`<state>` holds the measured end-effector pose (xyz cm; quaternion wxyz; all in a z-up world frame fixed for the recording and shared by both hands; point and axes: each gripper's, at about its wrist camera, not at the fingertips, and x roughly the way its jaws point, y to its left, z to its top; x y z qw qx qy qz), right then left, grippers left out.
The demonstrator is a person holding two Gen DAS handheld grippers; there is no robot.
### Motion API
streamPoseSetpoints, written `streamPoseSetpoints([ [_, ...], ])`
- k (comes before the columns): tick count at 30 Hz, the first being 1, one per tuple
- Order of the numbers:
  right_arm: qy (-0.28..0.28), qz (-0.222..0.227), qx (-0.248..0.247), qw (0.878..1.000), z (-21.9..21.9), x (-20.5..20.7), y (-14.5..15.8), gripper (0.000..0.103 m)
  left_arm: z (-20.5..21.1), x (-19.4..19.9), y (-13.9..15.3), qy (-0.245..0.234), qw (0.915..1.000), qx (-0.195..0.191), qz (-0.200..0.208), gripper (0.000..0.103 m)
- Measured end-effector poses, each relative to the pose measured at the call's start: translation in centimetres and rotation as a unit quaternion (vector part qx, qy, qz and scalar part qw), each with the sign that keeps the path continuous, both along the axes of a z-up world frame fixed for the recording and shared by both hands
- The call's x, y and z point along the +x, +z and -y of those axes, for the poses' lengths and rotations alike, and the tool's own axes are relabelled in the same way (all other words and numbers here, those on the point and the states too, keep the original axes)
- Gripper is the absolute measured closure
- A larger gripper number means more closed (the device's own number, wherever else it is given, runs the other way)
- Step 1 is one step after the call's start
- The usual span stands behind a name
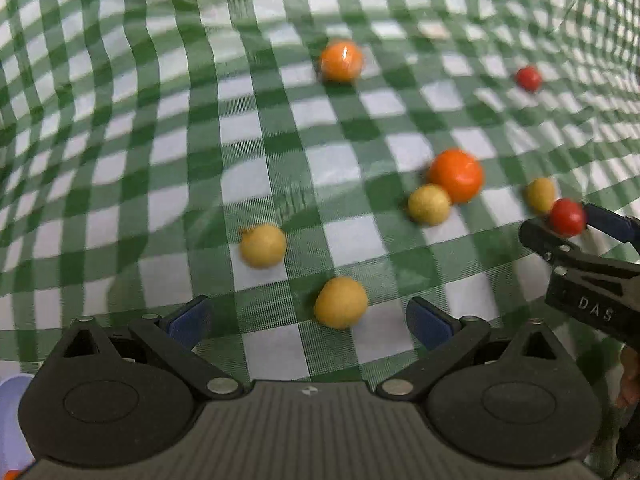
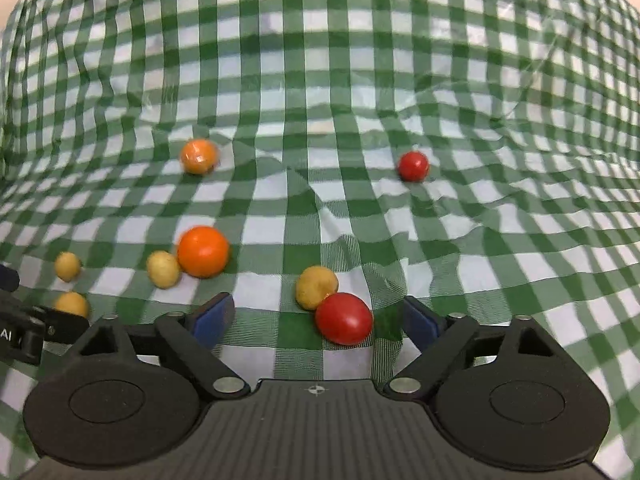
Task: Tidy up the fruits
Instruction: 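Grasp a yellow fruit with the left tool while the right tool grasps a red tomato, then carry the yellow fruit and red tomato to the plate and release both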
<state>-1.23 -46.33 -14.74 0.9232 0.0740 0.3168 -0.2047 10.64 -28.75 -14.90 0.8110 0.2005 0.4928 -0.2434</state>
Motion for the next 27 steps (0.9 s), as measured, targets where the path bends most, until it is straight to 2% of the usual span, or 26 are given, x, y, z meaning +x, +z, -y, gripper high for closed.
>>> streamPoseSetpoints([
  [1,-0.007,-0.009,0.006,1.0,0.4,0.2,-0.6,0.018,-0.1,0.1,-0.2,0.001,1.0,-0.001,-0.005,0.0],
  [2,-0.008,0.01,0.005,1.0,0.5,-0.1,-0.9,0.017,-0.5,0.2,-0.2,0.003,0.9999,-0.015,-0.005,0.0],
  [7,-0.005,0.017,-0.006,1.0,0.2,-0.2,-1.4,0.017,-1.1,0.3,-0.4,-0.001,0.9994,-0.033,-0.008,0.001],
  [8,-0.006,0.015,-0.009,1.0,0.0,-0.3,-1.4,0.022,-1.1,0.2,-0.3,-0.006,0.9993,-0.036,-0.007,0.004],
  [9,-0.01,0.014,-0.013,1.0,-0.1,-0.4,-1.5,0.03,-1.1,0.0,-0.1,-0.011,0.9991,-0.042,-0.005,0.021],
  [10,-0.016,0.014,-0.012,1.0,-0.1,-0.5,-1.3,0.061,-1.2,-0.3,0.5,-0.018,0.9987,-0.049,-0.001,0.046],
  [11,-0.025,0.009,-0.007,1.0,-0.1,-0.6,-1.1,0.071,-1.3,-0.5,0.9,-0.026,0.9981,-0.056,-0.006,0.061],
  [12,-0.032,0.007,0.004,0.999,0.0,-0.8,-0.9,0.071,-1.5,-0.5,1.2,-0.029,0.9972,-0.066,-0.018,0.074],
  [14,-0.039,0.012,0.015,0.999,-0.2,-1.1,-0.7,0.071,-1.8,-0.6,1.6,-0.02,0.9961,-0.079,-0.035,0.074],
  [17,-0.055,0.008,0.011,0.998,-0.8,-1.5,-0.2,0.071,-2.4,-1.5,3.1,-0.028,0.9963,-0.08,-0.01,0.074],
  [20,-0.061,0.028,0.007,0.998,-1.8,-3.2,1.9,0.071,-3.9,-2.6,5.4,-0.027,0.9951,-0.096,-0.002,0.074],
  [24,-0.057,0.052,0.0,0.997,-4.4,-6.7,5.3,0.071,-7.0,-4.4,8.8,-0.011,0.9961,-0.087,0.008,0.074],
  [27,-0.042,0.065,0.006,0.997,-7.1,-9.0,7.9,0.071,-10.2,-6.6,11.2,-0.002,0.9977,-0.067,0.013,0.074],
])
